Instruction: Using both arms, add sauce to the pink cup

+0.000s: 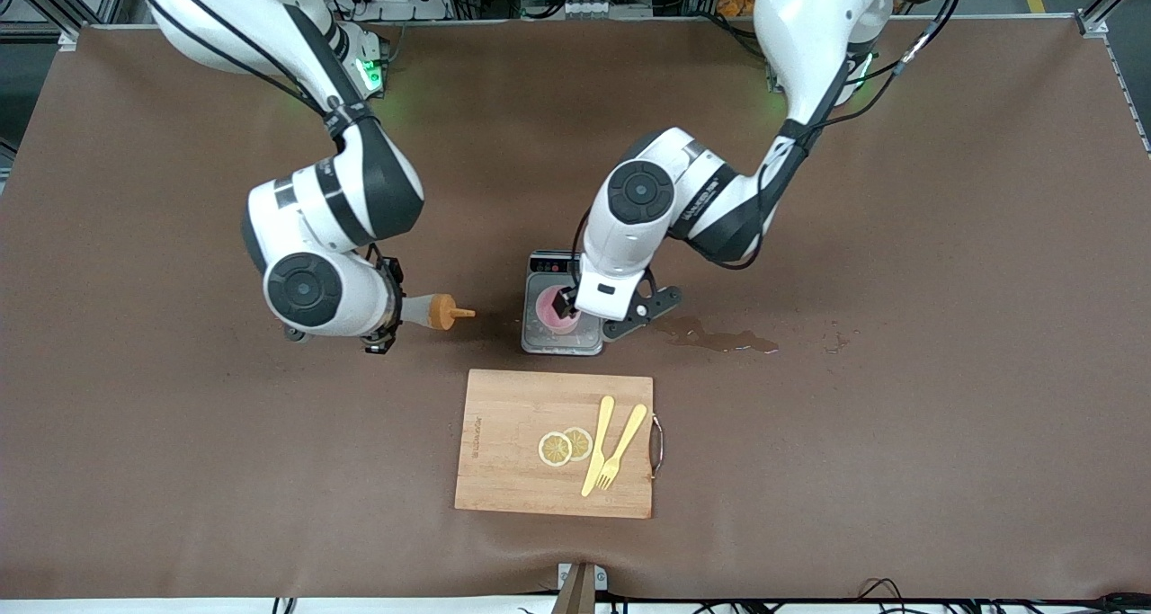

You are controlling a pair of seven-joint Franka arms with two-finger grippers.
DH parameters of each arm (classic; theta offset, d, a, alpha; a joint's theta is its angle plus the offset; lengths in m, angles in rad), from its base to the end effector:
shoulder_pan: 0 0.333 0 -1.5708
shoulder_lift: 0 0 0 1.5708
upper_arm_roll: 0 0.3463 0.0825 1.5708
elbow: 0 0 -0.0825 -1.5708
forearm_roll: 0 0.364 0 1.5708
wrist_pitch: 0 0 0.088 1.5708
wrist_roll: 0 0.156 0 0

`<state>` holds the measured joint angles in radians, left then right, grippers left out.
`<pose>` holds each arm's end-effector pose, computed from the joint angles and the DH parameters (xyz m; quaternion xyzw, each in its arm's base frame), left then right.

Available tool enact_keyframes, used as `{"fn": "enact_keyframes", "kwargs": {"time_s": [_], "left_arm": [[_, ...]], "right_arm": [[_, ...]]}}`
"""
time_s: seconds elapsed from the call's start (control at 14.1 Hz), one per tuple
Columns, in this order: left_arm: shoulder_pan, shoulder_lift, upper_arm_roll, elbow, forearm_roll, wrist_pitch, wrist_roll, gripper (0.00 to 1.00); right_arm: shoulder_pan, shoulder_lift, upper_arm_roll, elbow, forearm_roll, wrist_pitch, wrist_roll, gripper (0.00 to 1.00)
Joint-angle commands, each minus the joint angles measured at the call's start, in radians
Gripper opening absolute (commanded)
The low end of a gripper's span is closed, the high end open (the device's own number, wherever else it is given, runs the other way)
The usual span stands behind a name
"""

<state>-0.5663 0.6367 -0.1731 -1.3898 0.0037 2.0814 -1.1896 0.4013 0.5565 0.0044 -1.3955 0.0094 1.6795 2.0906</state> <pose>0.5570 -0.4747 0.3306 0.9691 0.2398 -0.0222 0.0541 0.6100 0.2630 0.3507 0.6585 -0.7402 -0.0485 0.1270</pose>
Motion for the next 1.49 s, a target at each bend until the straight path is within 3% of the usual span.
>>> {"fn": "enact_keyframes", "kwargs": {"time_s": [0.0, 0.36, 0.5, 0.85, 1.07, 1.42], "left_arm": [[0.080, -0.070, -0.012, -0.021, 0.009, -0.107, 0.109, 1.00], [0.227, -0.173, -0.020, -0.048, 0.009, -0.332, 0.457, 1.00], [0.285, -0.213, -0.020, -0.061, 0.009, -0.394, 0.604, 1.00], [0.404, -0.360, -0.022, -0.196, 0.009, -0.400, 0.888, 1.00], [0.422, -0.414, -0.020, -0.247, 0.009, -0.400, 0.938, 1.00], [0.431, -0.463, -0.017, -0.248, 0.016, -0.428, 0.940, 1.00]], "right_arm": [[0.024, -0.009, -0.006, 0.006, -0.038, -0.017, 0.051, 0.38], [0.102, 0.023, -0.007, 0.027, -0.078, -0.029, 0.169, 0.39], [0.161, 0.046, -0.009, 0.038, -0.145, -0.043, 0.218, 0.38], [0.232, 0.105, -0.009, 0.082, -0.212, -0.101, 0.292, 0.36], [0.234, 0.109, -0.009, 0.084, -0.213, -0.103, 0.296, 0.31], [0.232, 0.120, -0.007, 0.084, -0.213, -0.096, 0.296, 0.27]]}}
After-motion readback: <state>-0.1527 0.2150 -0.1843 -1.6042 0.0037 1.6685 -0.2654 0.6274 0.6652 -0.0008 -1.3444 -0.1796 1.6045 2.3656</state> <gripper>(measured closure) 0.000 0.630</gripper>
